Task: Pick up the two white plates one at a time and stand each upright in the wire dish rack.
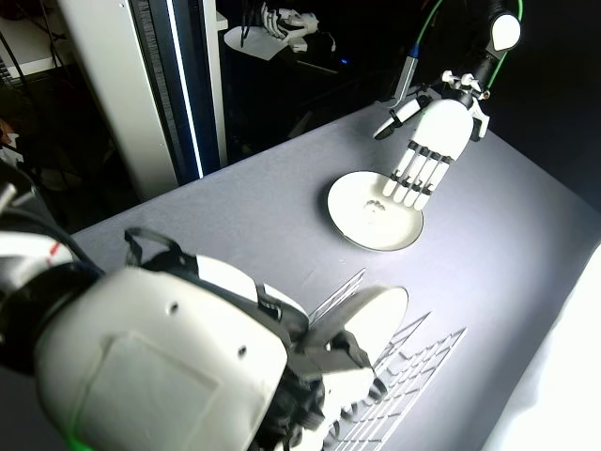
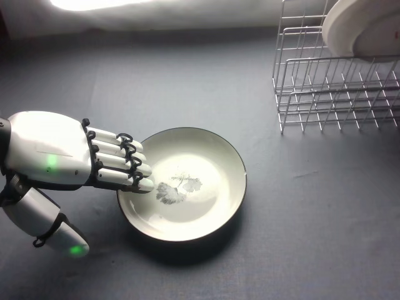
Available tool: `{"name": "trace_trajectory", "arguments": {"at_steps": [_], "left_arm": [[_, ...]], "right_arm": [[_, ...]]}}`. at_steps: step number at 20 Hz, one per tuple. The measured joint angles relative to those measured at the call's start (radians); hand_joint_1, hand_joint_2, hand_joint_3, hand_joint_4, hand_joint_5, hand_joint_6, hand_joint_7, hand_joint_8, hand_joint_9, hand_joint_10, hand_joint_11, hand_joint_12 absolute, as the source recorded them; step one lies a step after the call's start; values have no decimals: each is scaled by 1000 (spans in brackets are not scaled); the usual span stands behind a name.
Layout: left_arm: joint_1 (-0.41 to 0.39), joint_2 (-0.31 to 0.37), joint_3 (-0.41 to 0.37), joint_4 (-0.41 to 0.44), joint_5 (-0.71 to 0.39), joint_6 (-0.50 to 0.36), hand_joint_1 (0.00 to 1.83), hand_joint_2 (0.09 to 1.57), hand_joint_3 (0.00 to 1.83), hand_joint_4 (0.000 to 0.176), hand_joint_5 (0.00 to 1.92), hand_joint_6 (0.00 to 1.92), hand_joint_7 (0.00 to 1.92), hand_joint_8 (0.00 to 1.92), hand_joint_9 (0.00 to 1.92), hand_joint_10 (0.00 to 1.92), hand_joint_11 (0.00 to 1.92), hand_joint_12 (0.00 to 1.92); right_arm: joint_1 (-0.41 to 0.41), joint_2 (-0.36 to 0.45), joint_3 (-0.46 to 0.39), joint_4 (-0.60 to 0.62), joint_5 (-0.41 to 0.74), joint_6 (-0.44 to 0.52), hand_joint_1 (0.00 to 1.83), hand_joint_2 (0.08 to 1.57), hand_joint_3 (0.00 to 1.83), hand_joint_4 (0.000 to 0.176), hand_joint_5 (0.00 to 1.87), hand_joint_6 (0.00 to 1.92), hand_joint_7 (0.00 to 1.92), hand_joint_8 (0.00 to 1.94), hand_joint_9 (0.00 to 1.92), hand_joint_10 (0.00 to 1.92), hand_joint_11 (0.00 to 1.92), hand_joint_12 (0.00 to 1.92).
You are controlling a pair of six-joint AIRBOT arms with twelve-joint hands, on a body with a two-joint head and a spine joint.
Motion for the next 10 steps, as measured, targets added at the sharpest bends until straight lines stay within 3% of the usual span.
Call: {"name": "trace_trajectory", "arguments": {"at_steps": [1, 4, 5, 8, 9, 10], "left_arm": [[3, -1, 3, -5, -1, 0, 0, 1116, 4, 0, 40, 11, 13, 3, 0, 0, 0, 0], [10, -3, 13, -10, -6, 2, 0, 1114, 3, 0, 30, 5, 13, 2, 0, 0, 0, 0], [10, -6, 14, -11, -5, 2, 0, 1115, 3, 0, 13, 0, 2, 0, 0, 0, 0, 0], [10, -7, 17, -12, -8, 2, 0, 1124, 6, 0, 33, 8, 15, 5, 0, 0, 0, 0], [10, -10, 22, -12, -10, 2, 0, 1121, 4, 0, 20, 2, 5, 0, 0, 0, 0, 0], [10, -10, 22, -13, -11, 2, 0, 1121, 4, 0, 16, 0, 0, 0, 0, 0, 0, 0]], "right_arm": [[0, -15, 20, -8, 1, 4, 1390, 1075, 0, 0, 957, 1004, 1113, 679, 1012, 1026, 837, 1067], [0, -54, 47, -51, -8, 0, 1391, 1062, 1, 0, 978, 979, 1149, 609, 1043, 984, 876, 992], [0, -59, 51, -59, -9, 0, 1474, 1066, 6, 0, 969, 949, 1121, 620, 1047, 880, 831, 1402], [-18, -69, 57, -77, -7, 0, 1493, 1079, 0, 0, 945, 967, 1089, 677, 1015, 896, 823, 1515], [-26, -76, 63, -82, -14, -1, 1409, 1071, 1, 0, 960, 990, 1116, 660, 1025, 988, 818, 1189], [-36, -87, 71, -98, -26, -9, 1389, 1083, 1, 0, 938, 1034, 1085, 725, 998, 1049, 813, 1090]]}}
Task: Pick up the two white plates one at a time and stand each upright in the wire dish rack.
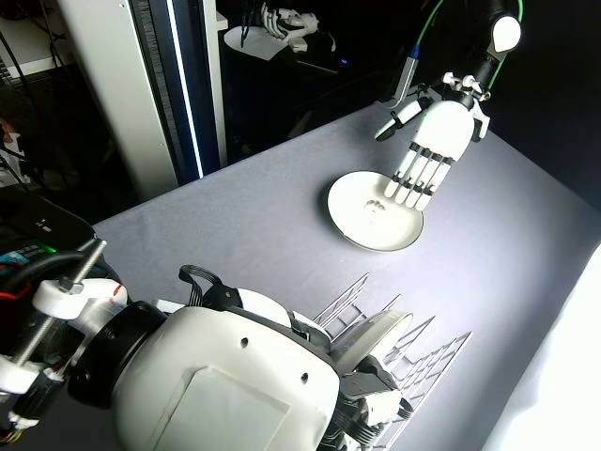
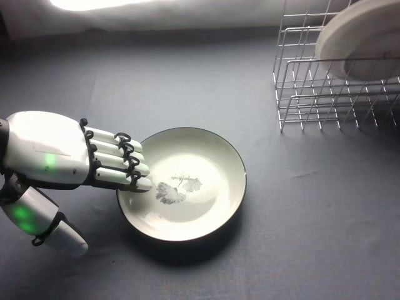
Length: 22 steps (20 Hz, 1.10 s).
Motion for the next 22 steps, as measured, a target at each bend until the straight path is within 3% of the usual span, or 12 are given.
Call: {"name": "trace_trajectory", "arguments": {"at_steps": [1, 2, 3, 7, 8, 9, 10, 11, 12, 15, 20, 22], "left_arm": [[0, -2, 1, -2, 0, 0, 0, 1113, 0, 0, 35, 8, 13, 5, 0, 0, 0, 0], [0, -2, 2, -2, -3, 0, 0, 1113, 0, 0, 27, 4, 8, 3, 0, 0, 0, 0], [1, -2, 2, -2, -2, 0, 0, 1112, 0, 0, 44, 11, 26, 10, 0, 0, 0, 0], [6, -2, 3, -6, -3, 1, 0, 1111, 0, 0, 34, 12, 13, 5, 0, 0, 0, 0], [7, -2, 3, -7, -3, 1, 0, 1110, 0, 0, 31, 9, 13, 4, 0, 0, 0, 0], [7, -2, 4, -7, -4, 1, 0, 1114, 0, 0, 10, 1, 2, 0, 0, 0, 0, 0], [7, -2, 4, -7, -4, 0, 0, 1116, 2, 0, 4, 0, 0, 0, 0, 0, 0, 0], [7, -2, 6, -7, -5, 0, 0, 1117, 2, 0, 14, 4, 9, 4, 0, 0, 0, 0], [7, -3, 9, -6, -5, 0, 0, 1113, 0, 0, 31, 11, 19, 7, 0, 0, 0, 0], [8, -3, 9, -7, -6, 1, 0, 1121, 3, 0, 5, 2, 0, 0, 0, 0, 0, 0], [18, -3, 9, -11, -6, 1, 0, 1125, 5, 0, 33, 10, 15, 5, 0, 0, 0, 0], [22, -3, 9, -12, -6, 1, 0, 1124, 4, 0, 27, 10, 13, 5, 0, 0, 0, 0]], "right_arm": [[-2, -3, 2, -2, -16, -3, 1472, 1084, 1, 0, 937, 990, 1079, 703, 998, 951, 808, 1447], [-2, -3, 4, -5, -29, -3, 1401, 1085, 2, 0, 947, 1012, 1081, 738, 973, 1065, 767, 1224], [-3, -3, 4, -8, -29, -3, 1387, 1089, 0, 0, 947, 1013, 1077, 767, 951, 1108, 764, 1136], [-35, -2, 3, -38, 8, 6, 1366, 1137, 3, 0, 877, 1149, 938, 939, 855, 1287, 623, 1124], [-40, -1, 3, -43, 11, 7, 1237, 1151, 2, 0, 878, 1178, 926, 1025, 818, 766, 588, 1127], [-46, -1, 2, -52, 13, 6, 1202, 1169, 0, 12, 850, 1225, 899, 1081, 848, 485, 534, 1153], [-50, 0, 1, -58, 14, 6, 1209, 1149, 0, 0, 676, 617, 737, 524, 744, 330, 377, 1206], [-51, 0, 1, -62, 11, 6, 1198, 1127, 0, 0, 663, 304, 732, 222, 690, 226, 264, 1242], [-51, -1, 1, -64, 10, -3, 1177, 1127, 0, 0, 665, 144, 724, 85, 662, 146, 199, 1241], [-22, -1, -8, -76, -6, -2, 1133, 1093, 0, 0, 546, 8, 592, 1, 536, 40, 14, 1264], [76, 8, -72, -89, -5, -2, 1018, 998, 0, 0, 231, 0, 207, 0, 218, 1, 0, 783], [105, 19, -109, -158, -5, -2, 923, 954, 0, 0, 17, 0, 14, 0, 23, 0, 0, 278]]}}
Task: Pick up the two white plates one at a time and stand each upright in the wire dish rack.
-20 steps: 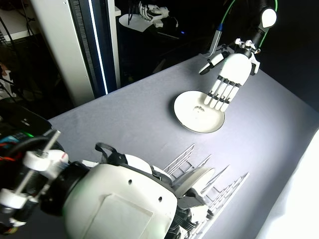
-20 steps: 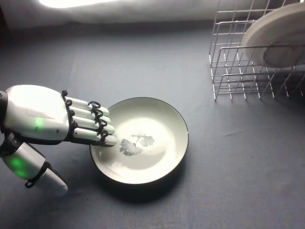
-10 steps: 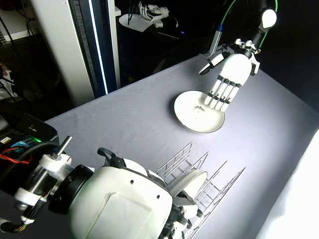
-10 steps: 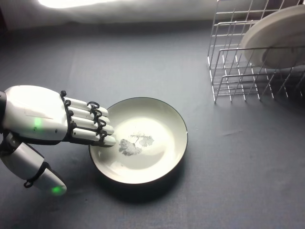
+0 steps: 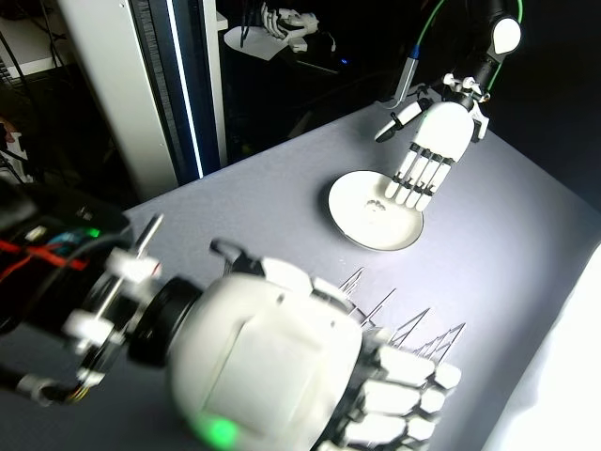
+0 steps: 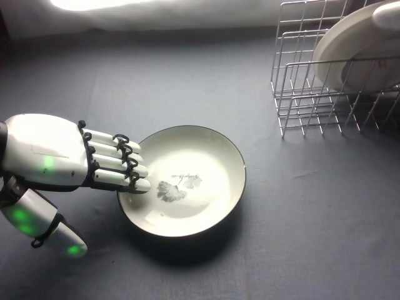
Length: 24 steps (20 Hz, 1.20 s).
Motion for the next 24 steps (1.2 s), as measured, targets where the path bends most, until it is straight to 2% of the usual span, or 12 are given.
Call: {"name": "trace_trajectory", "arguments": {"at_steps": [1, 3, 5, 8, 11, 13, 17, 24], "left_arm": [[7, 0, 0, -2, 0, 0, 0, 1118, 1, 0, 39, 14, 25, 9, 0, 0, 0, 0], [34, -1, 0, -10, 1, 1, 0, 1113, 0, 0, 9, 3, 5, 1, 0, 0, 0, 0], [51, -1, 0, -5, 5, 0, 0, 1125, 4, 0, 45, 15, 25, 8, 0, 0, 0, 0], [59, -1, 0, -11, 0, -1, 0, 1118, 0, 0, 43, 8, 19, 2, 0, 0, 0, 0], [62, -1, 0, -16, 1, -1, 0, 1118, 1, 0, 57, 8, 32, 5, 0, 0, 0, 0], [62, -1, -1, -16, 1, -1, 0, 1113, 0, 0, 55, 14, 24, 9, 0, 0, 0, 0], [62, -3, -1, -16, 1, -1, 0, 1110, 0, 0, 108, 9, 81, 9, 25, 4, 16, 11], [62, -5, -1, -22, 1, -1, 0, 1102, 0, 0, 98, 8, 84, 9, 28, 10, 0, 0]], "right_arm": [[11, 4, -16, -36, -1, 0, 857, 918, 0, 0, 3, 0, 2, 0, 4, 0, 0, 55], [33, 11, -52, -138, 10, 1, 829, 865, 0, 0, 0, 0, 0, 0, 0, 0, 0, 1], [43, 14, -74, -265, 43, -1, 850, 888, 0, 0, 0, 0, 0, 0, 0, 0, 0, 0], [55, 14, -114, -457, 72, 0, 1124, 847, 0, 0, 0, 0, 0, 0, 0, 0, 0, 0], [55, 16, -150, -610, 100, 0, 1461, 945, 12, 0, 0, 0, 0, 0, 0, 0, 0, 0], [54, 16, -178, -671, 105, 0, 1559, 1020, 40, 0, 0, 0, 0, 0, 0, 0, 0, 0], [29, 5, -224, -750, 105, 2, 1680, 1061, 41, 0, 0, 0, 0, 0, 0, 0, 0, 0], [-22, -53, -234, -813, 56, 2, 1603, 1111, 37, 0, 0, 0, 0, 0, 0, 0, 2, 1]]}}
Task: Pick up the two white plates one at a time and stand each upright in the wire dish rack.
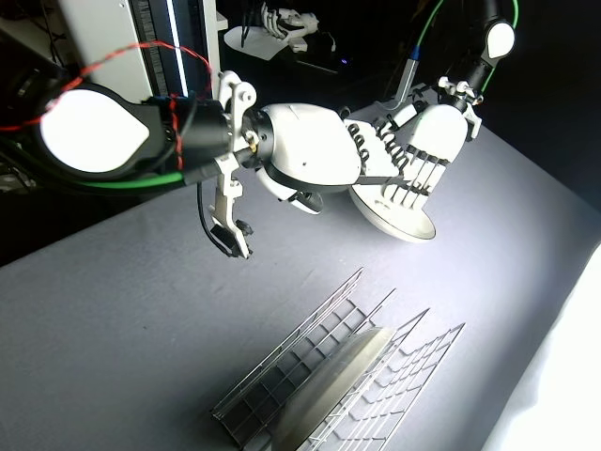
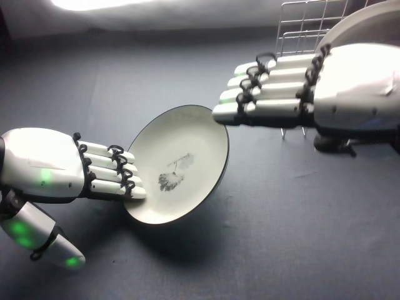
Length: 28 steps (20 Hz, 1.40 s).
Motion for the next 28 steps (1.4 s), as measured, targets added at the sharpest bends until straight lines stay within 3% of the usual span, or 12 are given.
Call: {"name": "trace_trajectory", "arguments": {"at_steps": [4, 7, 10, 13, 15, 19, 20, 23, 28], "left_arm": [[2, 0, 1, -2, -1, 0, 0, 1133, 9, 0, 149, 19, 110, 14, 53, 16, 14, 6], [2, 0, 1, -5, -1, 0, 0, 1139, 1, 0, 170, 1, 107, 0, 35, 0, 0, 0], [2, 0, 1, -6, -1, 0, 0, 1134, 0, 0, 125, 2, 72, 6, 12, 5, 0, 0], [2, -1, 1, -6, -1, 0, 0, 1139, 1, 0, 119, 0, 76, 5, 21, 7, 0, 0], [2, -1, 1, -6, -2, 0, 0, 1139, 0, 0, 137, 7, 97, 12, 42, 14, 4, 2], [2, -2, 2, -6, -2, 0, 0, 1143, 2, 0, 147, 8, 121, 16, 69, 19, 40, 20], [2, -4, 3, -6, -2, 0, 0, 1142, 2, 0, 135, 1, 90, 2, 26, 2, 5, 3], [2, -4, 3, -6, -3, 0, 0, 1144, 2, 0, 141, 6, 88, 4, 18, 3, 0, 0], [2, -6, 7, -7, -4, 0, 0, 1165, 7, 0, 182, 15, 151, 19, 82, 23, 35, 17]], "right_arm": [[-18, -50, 2, -13, -26, -1, 1583, 1098, 22, 0, 0, 0, 0, 0, 0, 0, 31, 24], [-20, -112, 27, -29, -49, -2, 1541, 1104, 6, 0, 0, 0, 0, 0, 0, 0, 0, 282], [-20, -174, 79, -35, -79, -5, 1536, 1099, 3, 0, 0, 0, 0, 0, 0, 0, 0, 287], [-27, -213, 119, -39, -102, -6, 1555, 1117, 4, 0, 0, 0, 0, 0, 0, 0, 0, 159], [-35, -238, 131, -40, -112, -5, 1603, 1096, 0, 0, 0, 0, 0, 0, 0, 0, 0, 253], [-36, -295, 162, -41, -116, -6, 1634, 1106, 2, 0, 0, 0, 0, 0, 0, 0, 0, 226], [-37, -313, 173, -42, -123, -6, 1640, 1094, 0, 0, 0, 0, 0, 0, 0, 0, 0, 313], [-37, -357, 211, -44, -132, -9, 1637, 1098, 0, 0, 0, 0, 0, 0, 0, 0, 0, 251], [-40, -447, 305, -66, -131, -10, 1625, 1119, 8, 0, 0, 0, 0, 0, 0, 0, 0, 321]]}}
